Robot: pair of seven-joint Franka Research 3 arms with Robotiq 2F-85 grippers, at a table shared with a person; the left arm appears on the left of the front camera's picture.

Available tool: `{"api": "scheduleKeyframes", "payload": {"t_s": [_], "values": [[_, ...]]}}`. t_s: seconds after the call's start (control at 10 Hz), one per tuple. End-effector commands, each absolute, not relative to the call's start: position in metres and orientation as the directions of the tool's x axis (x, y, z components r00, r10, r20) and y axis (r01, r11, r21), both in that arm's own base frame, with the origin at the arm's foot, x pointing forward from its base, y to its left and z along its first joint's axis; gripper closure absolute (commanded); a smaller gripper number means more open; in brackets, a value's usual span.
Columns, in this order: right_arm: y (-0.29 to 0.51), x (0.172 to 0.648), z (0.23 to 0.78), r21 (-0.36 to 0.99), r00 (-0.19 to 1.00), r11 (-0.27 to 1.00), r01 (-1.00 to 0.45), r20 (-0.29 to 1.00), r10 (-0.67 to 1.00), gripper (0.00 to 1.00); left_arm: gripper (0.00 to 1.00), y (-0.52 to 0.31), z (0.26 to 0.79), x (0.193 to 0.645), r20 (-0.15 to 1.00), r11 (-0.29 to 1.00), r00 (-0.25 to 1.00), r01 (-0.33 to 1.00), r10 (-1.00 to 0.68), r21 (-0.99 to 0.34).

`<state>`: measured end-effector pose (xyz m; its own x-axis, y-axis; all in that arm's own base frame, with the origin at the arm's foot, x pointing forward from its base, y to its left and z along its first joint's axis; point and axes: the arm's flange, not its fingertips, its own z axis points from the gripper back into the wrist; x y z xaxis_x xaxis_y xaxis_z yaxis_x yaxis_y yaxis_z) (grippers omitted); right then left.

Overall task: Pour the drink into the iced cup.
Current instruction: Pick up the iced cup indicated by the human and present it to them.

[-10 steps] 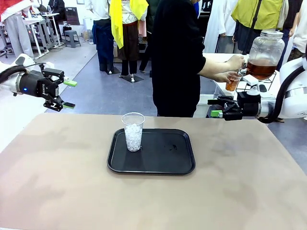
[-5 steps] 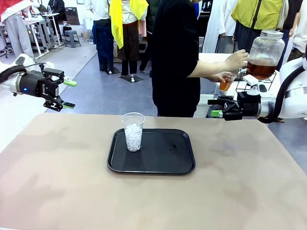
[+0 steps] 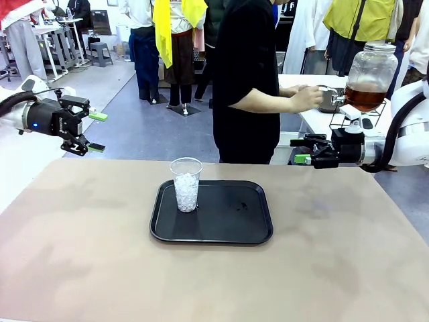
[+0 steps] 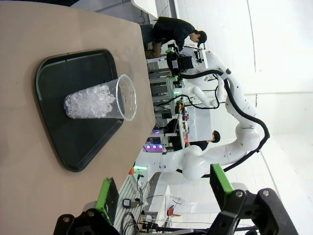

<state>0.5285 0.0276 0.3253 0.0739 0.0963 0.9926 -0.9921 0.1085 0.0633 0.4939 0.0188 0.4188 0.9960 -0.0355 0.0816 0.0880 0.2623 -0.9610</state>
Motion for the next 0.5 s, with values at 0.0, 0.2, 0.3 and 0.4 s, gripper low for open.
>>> {"api": "scheduleKeyframes", "payload": {"t_s": [0.0, 0.2, 0.3, 0.4], "values": [[0.0256, 0.5274, 0.3274, 0.077, 0.087, 0.102, -0.992, 0.992, 0.087, 0.0, 0.0, 0.0182, 0.4202, 0.492, 0.076, 0.259, 0.997, 0.081, -0.028, -0.963], [0.0256, 0.5274, 0.3274, 0.077, 0.087, 0.102, -0.992, 0.992, 0.087, 0.0, 0.0, 0.0182, 0.4202, 0.492, 0.076, 0.259, 0.997, 0.081, -0.028, -0.963], [0.0256, 0.5274, 0.3274, 0.077, 0.087, 0.102, -0.992, 0.992, 0.087, 0.0, 0.0, 0.0182, 0.4202, 0.492, 0.076, 0.259, 0.997, 0.081, -0.028, -0.963], [0.0256, 0.5274, 0.3274, 0.077, 0.087, 0.102, -0.992, 0.992, 0.087, 0.0, 0.0, 0.0182, 0.4202, 0.492, 0.076, 0.259, 0.997, 0.081, -0.028, -0.963]]}}
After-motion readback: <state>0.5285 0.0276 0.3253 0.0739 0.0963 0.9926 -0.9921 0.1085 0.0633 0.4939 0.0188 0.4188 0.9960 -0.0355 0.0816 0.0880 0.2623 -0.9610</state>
